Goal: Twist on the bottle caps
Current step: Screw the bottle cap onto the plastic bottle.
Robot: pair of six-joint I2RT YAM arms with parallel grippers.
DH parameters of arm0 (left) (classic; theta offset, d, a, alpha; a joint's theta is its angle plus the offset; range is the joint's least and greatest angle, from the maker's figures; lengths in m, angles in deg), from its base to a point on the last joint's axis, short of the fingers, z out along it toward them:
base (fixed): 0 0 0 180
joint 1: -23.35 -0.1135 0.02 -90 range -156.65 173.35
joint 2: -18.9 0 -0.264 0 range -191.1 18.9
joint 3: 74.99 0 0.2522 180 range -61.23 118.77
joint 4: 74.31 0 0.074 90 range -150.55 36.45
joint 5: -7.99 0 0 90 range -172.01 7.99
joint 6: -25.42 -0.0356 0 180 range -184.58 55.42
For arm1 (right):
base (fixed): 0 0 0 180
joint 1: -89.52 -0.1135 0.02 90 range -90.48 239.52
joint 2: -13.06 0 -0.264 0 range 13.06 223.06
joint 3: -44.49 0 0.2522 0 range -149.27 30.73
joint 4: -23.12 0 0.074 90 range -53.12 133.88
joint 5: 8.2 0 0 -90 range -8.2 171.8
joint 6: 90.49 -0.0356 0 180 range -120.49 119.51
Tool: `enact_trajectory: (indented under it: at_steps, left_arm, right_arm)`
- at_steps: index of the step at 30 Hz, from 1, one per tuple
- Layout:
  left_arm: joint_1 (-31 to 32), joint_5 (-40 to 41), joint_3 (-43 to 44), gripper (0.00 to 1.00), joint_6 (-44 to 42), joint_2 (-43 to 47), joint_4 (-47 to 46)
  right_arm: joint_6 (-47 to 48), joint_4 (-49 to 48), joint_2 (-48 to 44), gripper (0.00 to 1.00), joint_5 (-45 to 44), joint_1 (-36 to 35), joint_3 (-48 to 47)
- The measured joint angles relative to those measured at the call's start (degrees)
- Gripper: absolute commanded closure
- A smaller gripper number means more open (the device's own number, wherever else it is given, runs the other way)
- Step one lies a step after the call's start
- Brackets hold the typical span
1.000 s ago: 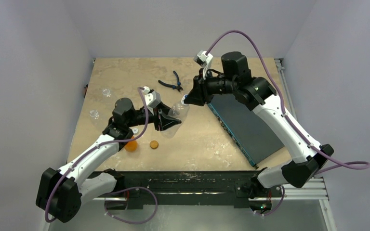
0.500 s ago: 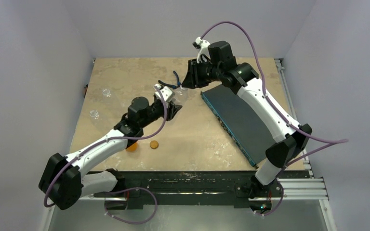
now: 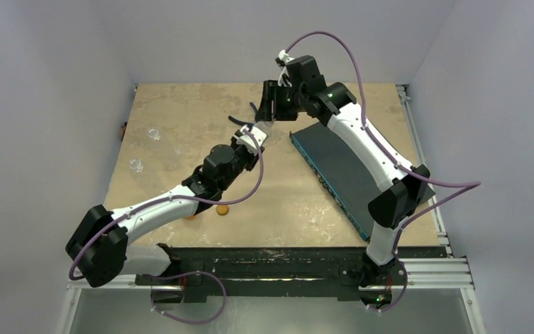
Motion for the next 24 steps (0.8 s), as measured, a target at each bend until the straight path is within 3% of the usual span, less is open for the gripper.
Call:
enact_trajectory:
  at_steps: [3,5,11,18,24]
  left_arm:
    - [0.22,-3.74,1.14,1.0,0.5,0.85,-0.79]
    - [-0.52,-7.26,1.27,1.0,2.25,2.36,-1.07]
    - [-6.67,-17.84,1.27,1.0,8.28,4.94,-0.96]
    - [-11.34,-37.05,1.46,1.0,12.39,4.94,3.76]
    - [-15.37,-53.05,1.57,1.0,14.03,5.05,6.16]
  right_arm:
    - [-0.42,0.37,0.39,0.09,-0.31,-0.81,-1.38]
    - [-0.11,1.36,1.01,0.01,-0.76,-1.42,-3.67]
    - [1.49,1.09,-1.57,0.01,-1.46,-1.53,-5.46]
    - [5.92,-5.25,-13.55,0.02,1.03,0.72,7.13]
    - [11.78,-9.6,-22.14,0.17,7.69,2.75,17.14]
